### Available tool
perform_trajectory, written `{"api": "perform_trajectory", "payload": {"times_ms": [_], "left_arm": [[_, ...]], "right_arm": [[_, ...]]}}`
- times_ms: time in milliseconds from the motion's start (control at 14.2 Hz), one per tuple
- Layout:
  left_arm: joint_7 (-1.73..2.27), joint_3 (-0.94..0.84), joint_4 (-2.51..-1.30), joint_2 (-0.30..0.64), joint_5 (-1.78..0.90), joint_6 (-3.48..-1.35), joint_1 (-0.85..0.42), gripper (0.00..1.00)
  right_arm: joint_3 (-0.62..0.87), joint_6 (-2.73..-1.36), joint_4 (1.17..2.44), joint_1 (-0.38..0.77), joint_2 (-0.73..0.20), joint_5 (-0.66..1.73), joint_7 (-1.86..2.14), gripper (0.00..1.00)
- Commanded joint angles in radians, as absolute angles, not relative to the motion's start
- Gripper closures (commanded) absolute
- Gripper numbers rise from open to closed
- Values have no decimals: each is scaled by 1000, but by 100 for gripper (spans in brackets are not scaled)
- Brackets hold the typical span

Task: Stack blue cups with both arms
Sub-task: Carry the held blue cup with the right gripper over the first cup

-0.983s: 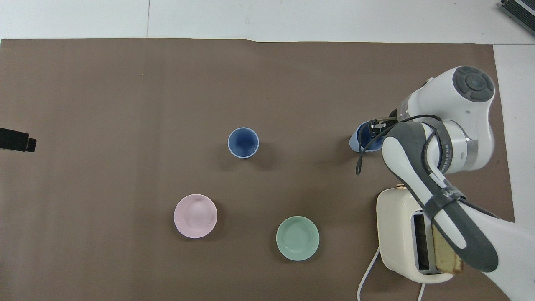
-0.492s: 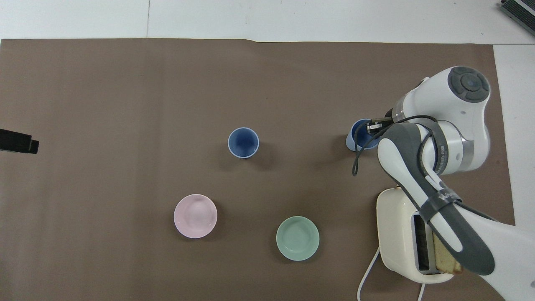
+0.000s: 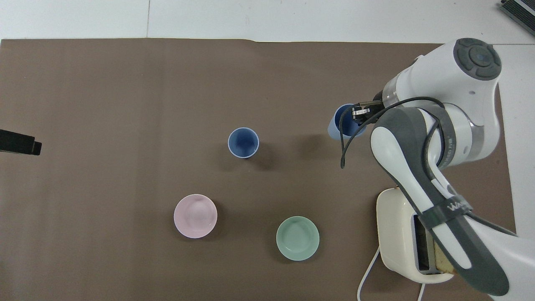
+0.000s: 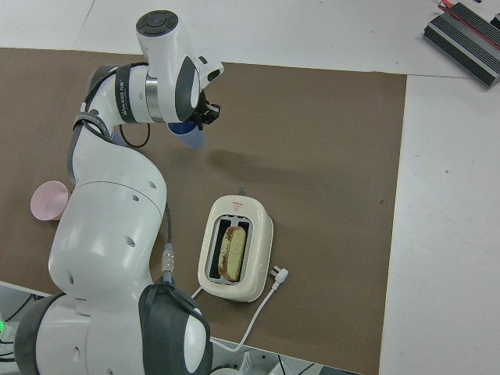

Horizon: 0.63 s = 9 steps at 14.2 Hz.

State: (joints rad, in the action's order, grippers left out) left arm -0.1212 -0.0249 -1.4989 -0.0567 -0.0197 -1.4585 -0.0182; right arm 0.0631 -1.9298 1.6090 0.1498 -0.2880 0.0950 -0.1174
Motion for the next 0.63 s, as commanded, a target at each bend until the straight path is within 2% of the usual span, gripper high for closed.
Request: {"api": "perform_trajectory", "payload": {"times_ms": [0, 562], "left_arm": [[-118, -23, -1525, -83, -31, -1467, -20, 0], [-117, -21, -1526, -83, -31, -1462, -9, 0]], "right_arm": [[66, -1887, 1543, 207, -295, 104, -205, 100], [66, -1902, 1440, 357, -318, 106, -345, 100]]}}
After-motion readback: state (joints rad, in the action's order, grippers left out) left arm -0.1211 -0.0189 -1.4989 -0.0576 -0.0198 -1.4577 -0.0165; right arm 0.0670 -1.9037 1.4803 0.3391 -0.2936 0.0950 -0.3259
